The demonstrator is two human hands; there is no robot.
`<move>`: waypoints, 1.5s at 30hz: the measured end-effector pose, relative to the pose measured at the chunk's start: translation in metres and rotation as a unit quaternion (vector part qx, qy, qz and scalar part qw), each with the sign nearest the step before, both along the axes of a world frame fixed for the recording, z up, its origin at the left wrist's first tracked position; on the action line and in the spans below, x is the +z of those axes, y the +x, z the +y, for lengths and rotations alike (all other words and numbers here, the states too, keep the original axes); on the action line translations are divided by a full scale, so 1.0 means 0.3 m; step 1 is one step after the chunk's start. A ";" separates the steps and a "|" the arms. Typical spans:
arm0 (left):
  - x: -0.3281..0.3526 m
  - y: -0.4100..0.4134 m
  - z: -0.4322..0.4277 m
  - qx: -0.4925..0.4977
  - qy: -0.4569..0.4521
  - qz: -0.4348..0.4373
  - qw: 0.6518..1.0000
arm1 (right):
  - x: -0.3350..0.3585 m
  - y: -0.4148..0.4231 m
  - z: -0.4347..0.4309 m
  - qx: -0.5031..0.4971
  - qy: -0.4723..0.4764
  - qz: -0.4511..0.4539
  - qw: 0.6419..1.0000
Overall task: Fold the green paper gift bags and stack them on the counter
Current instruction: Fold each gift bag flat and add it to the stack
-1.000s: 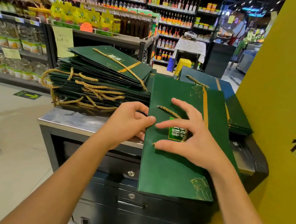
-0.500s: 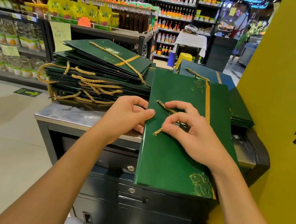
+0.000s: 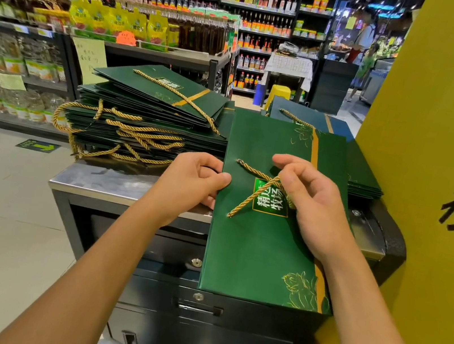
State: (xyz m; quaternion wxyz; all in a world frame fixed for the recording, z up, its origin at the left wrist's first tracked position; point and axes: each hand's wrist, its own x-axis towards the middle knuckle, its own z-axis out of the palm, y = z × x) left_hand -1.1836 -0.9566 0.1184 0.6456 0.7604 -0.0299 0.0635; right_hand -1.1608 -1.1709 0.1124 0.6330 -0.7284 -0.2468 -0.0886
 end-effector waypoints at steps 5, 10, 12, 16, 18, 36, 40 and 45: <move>0.000 0.001 0.006 -0.001 0.002 -0.006 1.000 | -0.006 0.004 0.008 -0.039 0.026 -0.010 0.999; -0.003 0.000 0.015 0.013 -0.005 -0.024 1.000 | 0.012 -0.015 -0.006 -0.088 -0.096 -0.068 0.989; -0.007 -0.002 0.021 0.026 -0.018 -0.032 0.999 | 0.002 -0.023 -0.041 -0.144 -0.185 -0.085 0.968; -0.013 -0.004 0.013 0.046 -0.022 -0.039 0.998 | -0.032 -0.049 -0.116 -0.238 -0.246 -0.074 0.937; -0.015 -0.008 0.009 0.060 -0.009 -0.044 0.997 | -0.045 -0.062 -0.143 -0.283 -0.254 -0.052 0.923; 0.049 -0.115 -0.002 -0.020 0.010 -0.099 0.995 | 0.038 -0.132 -0.160 -0.307 -0.170 -0.018 0.936; 0.170 -0.052 -0.009 -0.060 -0.047 -0.071 0.995 | 0.159 -0.097 -0.169 -0.301 -0.185 -0.021 0.935; 0.293 0.131 -0.043 -0.070 0.034 -0.070 0.994 | 0.300 0.093 -0.185 -0.324 -0.246 -0.015 0.913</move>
